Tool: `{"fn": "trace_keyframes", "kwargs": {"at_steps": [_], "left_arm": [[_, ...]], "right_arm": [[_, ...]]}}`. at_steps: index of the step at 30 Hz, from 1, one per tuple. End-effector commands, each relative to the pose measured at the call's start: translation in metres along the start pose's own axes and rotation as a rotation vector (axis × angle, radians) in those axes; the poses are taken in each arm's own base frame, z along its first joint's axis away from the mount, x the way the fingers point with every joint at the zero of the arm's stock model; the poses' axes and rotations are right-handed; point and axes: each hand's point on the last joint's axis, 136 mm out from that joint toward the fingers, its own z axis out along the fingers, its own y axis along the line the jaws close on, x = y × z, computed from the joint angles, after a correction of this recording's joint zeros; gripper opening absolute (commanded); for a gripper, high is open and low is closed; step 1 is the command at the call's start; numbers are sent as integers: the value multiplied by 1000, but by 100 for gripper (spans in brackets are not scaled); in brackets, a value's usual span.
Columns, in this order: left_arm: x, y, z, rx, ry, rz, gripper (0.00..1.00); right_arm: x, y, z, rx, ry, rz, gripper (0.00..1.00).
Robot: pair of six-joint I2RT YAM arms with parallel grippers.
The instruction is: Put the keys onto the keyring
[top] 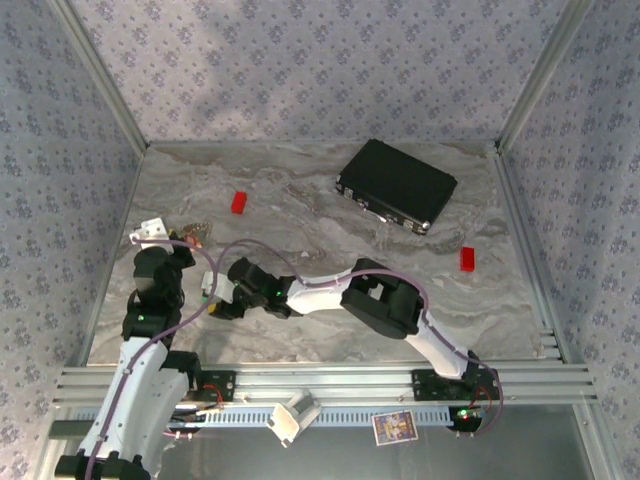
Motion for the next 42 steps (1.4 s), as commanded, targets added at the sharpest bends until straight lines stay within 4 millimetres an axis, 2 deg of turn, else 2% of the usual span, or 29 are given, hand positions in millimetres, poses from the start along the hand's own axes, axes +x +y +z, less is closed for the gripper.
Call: {"fn": "trace_keyframes", "kwargs": {"at_steps": [1, 5, 11, 15, 20, 22, 26, 32, 36, 37, 42], "left_arm": [[-33, -5, -7, 32, -96, -54, 0], [-33, -6, -8, 40, -97, -53, 0], [-31, -7, -9, 49, -94, -47, 0], [-31, -9, -9, 62, -95, -49, 0], [-31, -9, -10, 65, -92, -38, 0], [-32, -10, -11, 71, -95, -30, 0], [-33, -10, -13, 71, -97, -8, 0], [-34, -11, -15, 78, -95, 36, 0], [-33, -14, -15, 93, -95, 48, 0], [-34, -15, -15, 99, -95, 52, 0], [-34, -23, -16, 144, -95, 72, 0]], "right_arm": [[0, 17, 18, -46, -5, 16, 51], [2, 14, 33, -12, 10, 35, 52], [11, 12, 44, 17, 19, 64, 52], [21, 8, 45, 52, 56, 59, 45], [19, 11, 34, 71, 54, 14, 33], [19, 11, 28, 87, 59, -4, 24], [19, 13, 12, 91, 66, -40, 15], [34, 16, -18, 93, 98, -67, 13], [55, 20, -41, 89, 131, -50, 11], [74, 23, -51, 88, 169, -42, 10], [105, 26, -90, 110, 235, -5, 8]]}}
